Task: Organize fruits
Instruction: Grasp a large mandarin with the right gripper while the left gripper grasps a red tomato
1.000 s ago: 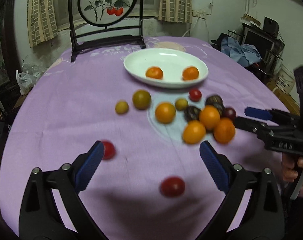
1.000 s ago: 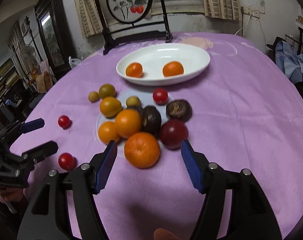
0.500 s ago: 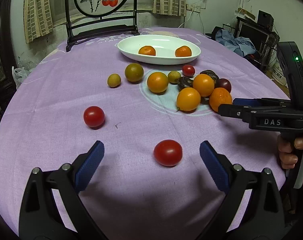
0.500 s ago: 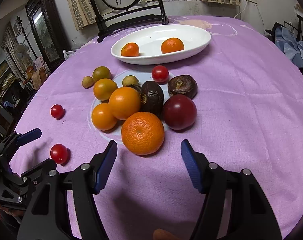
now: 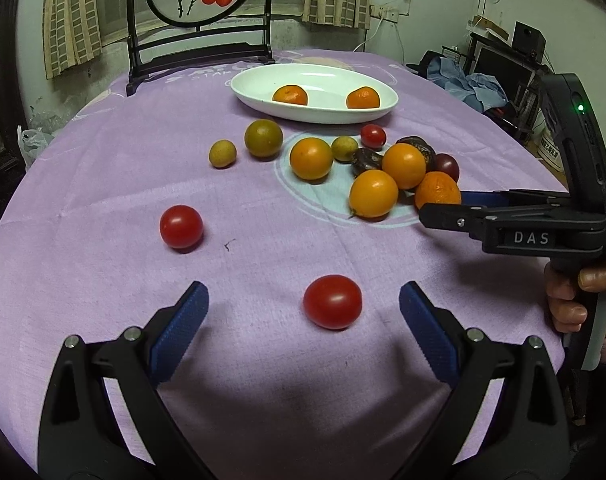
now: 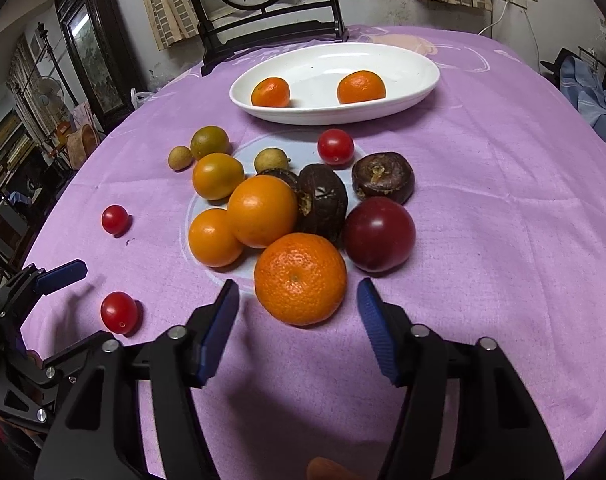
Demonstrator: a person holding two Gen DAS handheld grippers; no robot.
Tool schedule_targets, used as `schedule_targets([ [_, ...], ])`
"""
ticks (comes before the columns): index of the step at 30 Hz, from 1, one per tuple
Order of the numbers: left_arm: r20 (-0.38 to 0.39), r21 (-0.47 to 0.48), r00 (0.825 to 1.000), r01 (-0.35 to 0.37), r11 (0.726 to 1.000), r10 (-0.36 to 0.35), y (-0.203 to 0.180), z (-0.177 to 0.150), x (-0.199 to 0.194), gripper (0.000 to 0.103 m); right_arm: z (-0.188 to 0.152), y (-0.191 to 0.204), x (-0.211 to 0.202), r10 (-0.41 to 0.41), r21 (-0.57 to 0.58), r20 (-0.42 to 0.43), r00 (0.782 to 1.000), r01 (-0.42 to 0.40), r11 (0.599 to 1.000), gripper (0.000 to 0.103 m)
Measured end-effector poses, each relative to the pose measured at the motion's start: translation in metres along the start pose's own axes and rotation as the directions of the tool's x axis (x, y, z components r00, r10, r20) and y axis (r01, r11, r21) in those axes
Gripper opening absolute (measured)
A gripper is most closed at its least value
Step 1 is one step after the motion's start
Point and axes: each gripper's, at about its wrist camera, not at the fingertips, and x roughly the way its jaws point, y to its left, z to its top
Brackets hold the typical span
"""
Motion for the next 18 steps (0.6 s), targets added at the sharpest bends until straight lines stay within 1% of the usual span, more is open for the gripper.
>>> schedule_targets([
  [1,-0.001,-0.001,1.0,0.002,1.0,-0.002,0.0,0.0,0.0,0.098,0.001,0.0,0.0,0.005,0.003,-0.002,1.0,-0.005,1.0,0.055],
  [2,-0.004,-0.002,1.0,0.003,1.0,-0.003,0.001,0.0,0.001,0.098,0.001,-0.001,0.001,0.007,0.006,-0.003,1.0,-0.007,1.0,0.047],
  [3,-0.006,-0.003,1.0,0.005,1.0,-0.005,0.001,0.0,0.002,0.098,0.001,-0.001,0.001,0.004,0.01,-0.003,1.0,-0.004,1.0,0.046],
  [5,-0.007,-0.005,1.0,0.009,1.0,-0.009,0.001,0.0,0.002,0.098,0.0,-0.003,-0.001,0.008,0.017,0.002,1.0,-0.008,1.0,0.044],
  [9,-0.009,-0.005,1.0,0.02,1.0,-0.02,0.001,0.001,0.003,0.095,-0.006,-0.003,-0.006,0.013,0.014,0.018,1.0,-0.013,1.0,0.044],
  [12,-0.018,0.008,0.999,0.038,0.999,-0.038,-0.001,0.0,0.006,0.079,-0.01,-0.006,-0.009,0.021,0.022,0.023,1.0,-0.022,1.0,0.044],
  [18,-0.03,0.048,0.999,0.035,0.998,-0.033,-0.009,-0.001,0.009,0.063,-0.014,-0.008,-0.012,0.03,0.028,0.03,0.999,-0.031,0.999,0.044],
])
